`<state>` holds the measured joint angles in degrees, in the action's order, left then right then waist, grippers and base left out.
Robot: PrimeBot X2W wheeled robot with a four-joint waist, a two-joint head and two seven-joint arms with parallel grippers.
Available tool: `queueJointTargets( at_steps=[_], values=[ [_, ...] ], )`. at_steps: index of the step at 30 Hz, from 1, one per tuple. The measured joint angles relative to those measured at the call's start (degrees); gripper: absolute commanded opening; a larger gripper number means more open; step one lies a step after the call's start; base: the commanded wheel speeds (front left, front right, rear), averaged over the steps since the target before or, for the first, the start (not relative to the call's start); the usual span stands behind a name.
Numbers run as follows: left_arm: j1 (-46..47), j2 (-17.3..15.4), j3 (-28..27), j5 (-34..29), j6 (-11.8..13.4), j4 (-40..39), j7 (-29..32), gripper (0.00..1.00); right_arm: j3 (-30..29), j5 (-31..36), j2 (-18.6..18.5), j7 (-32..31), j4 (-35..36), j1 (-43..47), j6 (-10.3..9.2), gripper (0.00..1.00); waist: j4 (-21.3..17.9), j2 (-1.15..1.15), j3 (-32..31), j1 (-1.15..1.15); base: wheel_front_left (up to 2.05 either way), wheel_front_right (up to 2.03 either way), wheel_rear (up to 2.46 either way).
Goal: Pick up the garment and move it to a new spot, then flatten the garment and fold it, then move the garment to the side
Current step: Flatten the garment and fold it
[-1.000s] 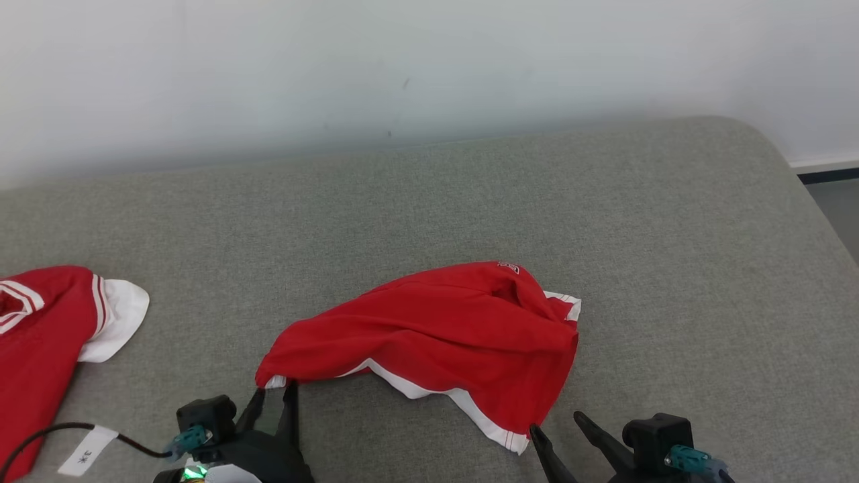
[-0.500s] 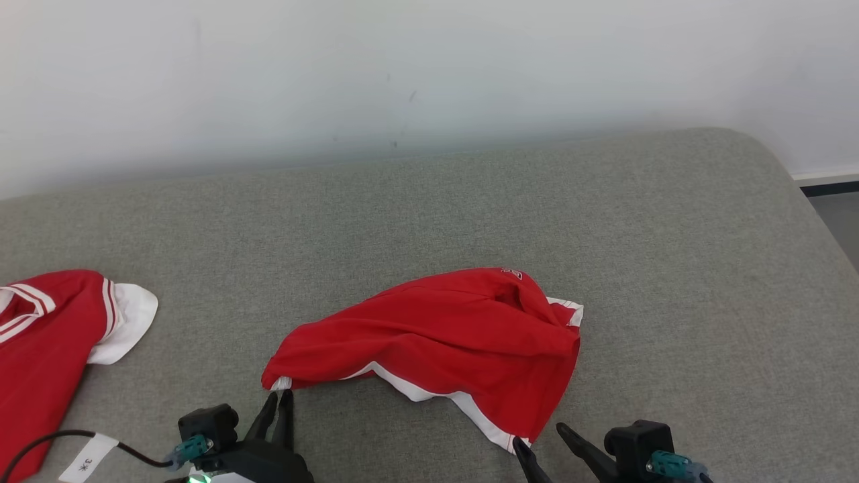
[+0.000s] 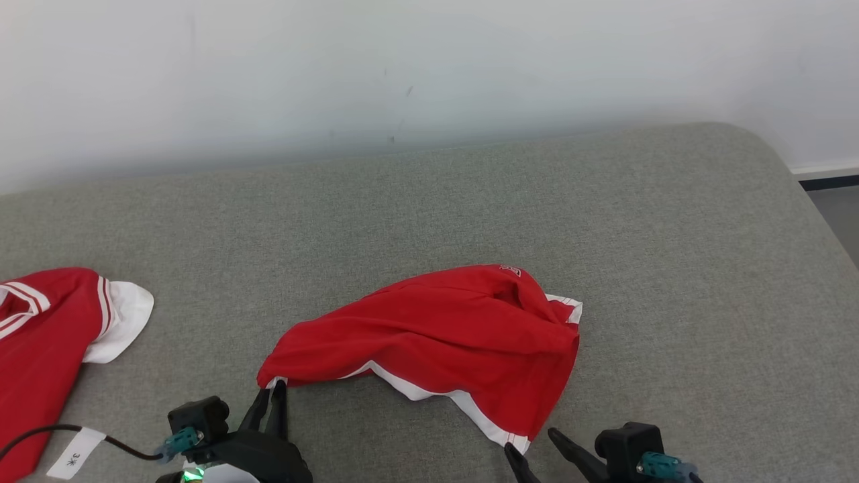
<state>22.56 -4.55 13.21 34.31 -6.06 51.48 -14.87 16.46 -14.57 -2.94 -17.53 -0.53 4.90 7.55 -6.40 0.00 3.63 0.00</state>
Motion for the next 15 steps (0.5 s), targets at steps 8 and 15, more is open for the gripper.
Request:
queueJointTargets(
  at_steps=[8,15],
  values=[
    [1.13,0.11,-0.12,0.01,-0.45,0.46,-0.14,0.0,0.64,-0.29,0.01,-0.82,-0.76,0.01,0.0,1.0,0.09,0.0,0.4,0.0,0.0,0.0,0.0],
    [1.17,0.4,0.43,-0.02,-0.59,0.8,-0.16,0.0,-1.98,1.07,0.05,-2.63,-2.85,0.25,0.0,1.0,0.66,0.0,0.71,0.0,0.0,0.0,0.0]
  ],
)
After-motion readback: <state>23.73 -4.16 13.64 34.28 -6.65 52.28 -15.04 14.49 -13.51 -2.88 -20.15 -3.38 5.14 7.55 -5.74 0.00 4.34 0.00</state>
